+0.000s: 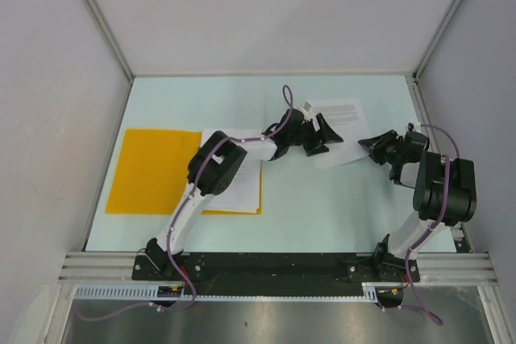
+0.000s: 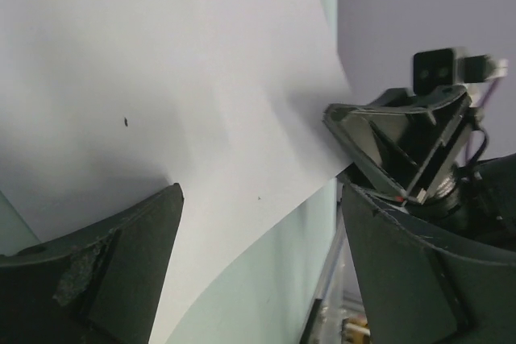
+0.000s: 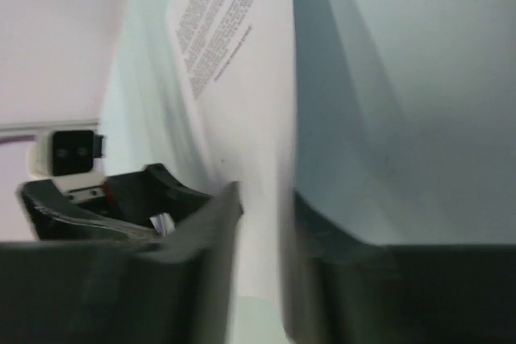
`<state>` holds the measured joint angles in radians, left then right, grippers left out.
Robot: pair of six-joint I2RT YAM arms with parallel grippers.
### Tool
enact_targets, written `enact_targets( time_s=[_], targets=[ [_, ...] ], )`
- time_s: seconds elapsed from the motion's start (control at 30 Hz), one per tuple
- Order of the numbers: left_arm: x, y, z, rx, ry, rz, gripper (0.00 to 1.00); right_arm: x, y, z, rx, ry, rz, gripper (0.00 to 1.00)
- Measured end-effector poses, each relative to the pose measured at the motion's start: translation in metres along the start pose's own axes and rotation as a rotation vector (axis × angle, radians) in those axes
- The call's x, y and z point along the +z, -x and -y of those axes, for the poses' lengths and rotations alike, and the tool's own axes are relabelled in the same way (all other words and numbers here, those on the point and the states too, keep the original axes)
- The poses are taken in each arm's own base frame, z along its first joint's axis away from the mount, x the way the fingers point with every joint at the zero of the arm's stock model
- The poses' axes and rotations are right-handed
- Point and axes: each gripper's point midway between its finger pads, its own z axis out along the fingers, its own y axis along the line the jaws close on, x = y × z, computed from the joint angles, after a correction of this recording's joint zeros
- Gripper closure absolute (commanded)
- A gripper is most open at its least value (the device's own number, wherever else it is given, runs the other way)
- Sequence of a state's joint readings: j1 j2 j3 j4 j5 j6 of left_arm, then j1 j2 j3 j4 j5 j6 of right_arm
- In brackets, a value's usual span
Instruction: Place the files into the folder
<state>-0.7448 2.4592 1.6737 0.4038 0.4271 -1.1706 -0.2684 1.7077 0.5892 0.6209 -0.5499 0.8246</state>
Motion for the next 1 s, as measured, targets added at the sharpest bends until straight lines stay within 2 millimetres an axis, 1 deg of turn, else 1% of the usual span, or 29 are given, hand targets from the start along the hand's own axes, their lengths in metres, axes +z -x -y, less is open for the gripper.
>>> enact_targets(
  time_s=[0.07,0.13,0.17,0.23,0.3,0.33,0.4,0.47,0.5,0.53,0.57,0.6,0.63,0.67,0.73,0.77,0.8,0.87,0.93,1.0],
  targets=[
    [-0.003,0.003,0.003,0.047,0.037,-0.008,0.05,0.002,-0.001,0.002,-0.012,-0.020,-0.003,0.93],
    [-0.012,0.005,0.001,0.109,0.110,-0.018,0.03,0.004,-0.004,-0.002,-0.035,-0.039,-0.012,0.95],
    [-0.018,0.007,0.002,0.141,0.147,-0.020,0.03,0.004,-0.003,-0.006,-0.049,-0.043,-0.012,0.99],
    [-0.037,0.011,0.005,0.199,0.222,-0.020,0.03,0.002,-0.001,-0.021,-0.091,-0.055,-0.006,0.99],
    [-0.065,0.020,0.028,0.268,0.264,-0.002,0.03,-0.002,0.005,-0.048,-0.151,-0.047,0.015,1.00],
    [-0.082,0.024,0.044,0.304,0.269,0.014,0.03,-0.005,0.010,-0.064,-0.186,-0.038,0.034,1.00],
    [-0.119,0.032,0.084,0.372,0.247,0.063,0.02,-0.013,0.016,-0.097,-0.248,-0.014,0.074,1.00],
    [-0.169,0.033,0.126,0.441,0.211,0.127,0.02,-0.024,0.014,-0.128,-0.298,0.017,0.109,1.00],
    [-0.197,0.033,0.147,0.476,0.185,0.168,0.02,-0.029,0.010,-0.144,-0.319,0.035,0.122,1.00],
    [-0.226,0.030,0.161,0.504,0.167,0.206,0.02,-0.034,0.003,-0.160,-0.339,0.054,0.128,1.00],
    [-0.248,0.028,0.171,0.520,0.154,0.237,0.02,-0.037,-0.007,-0.175,-0.358,0.075,0.123,1.00],
    [-0.278,0.024,0.181,0.546,0.131,0.285,0.02,-0.039,-0.020,-0.190,-0.377,0.096,0.110,1.00],
    [-0.298,0.021,0.183,0.556,0.125,0.315,0.01,-0.040,-0.032,-0.204,-0.392,0.119,0.096,1.00],
    [-0.322,0.017,0.180,0.565,0.131,0.355,0.01,-0.040,-0.047,-0.220,-0.413,0.143,0.081,1.00],
    [-0.359,0.013,0.163,0.567,0.169,0.423,0.01,-0.042,-0.080,-0.253,-0.451,0.200,0.044,1.00],
    [-0.376,0.011,0.148,0.559,0.209,0.453,0.00,-0.044,-0.096,-0.271,-0.468,0.237,0.026,1.00],
    [-0.392,0.009,0.133,0.549,0.248,0.482,0.00,-0.045,-0.107,-0.285,-0.477,0.266,0.016,1.00],
    [-0.416,0.005,0.109,0.533,0.314,0.530,0.00,-0.046,-0.130,-0.321,-0.486,0.337,-0.006,1.00],
    [-0.437,-0.002,0.086,0.515,0.376,0.569,0.00,-0.044,-0.145,-0.357,-0.482,0.413,-0.009,1.00],
    [-0.453,-0.010,0.073,0.506,0.410,0.593,0.00,-0.041,-0.158,-0.387,-0.473,0.470,-0.017,1.00]
  ],
)
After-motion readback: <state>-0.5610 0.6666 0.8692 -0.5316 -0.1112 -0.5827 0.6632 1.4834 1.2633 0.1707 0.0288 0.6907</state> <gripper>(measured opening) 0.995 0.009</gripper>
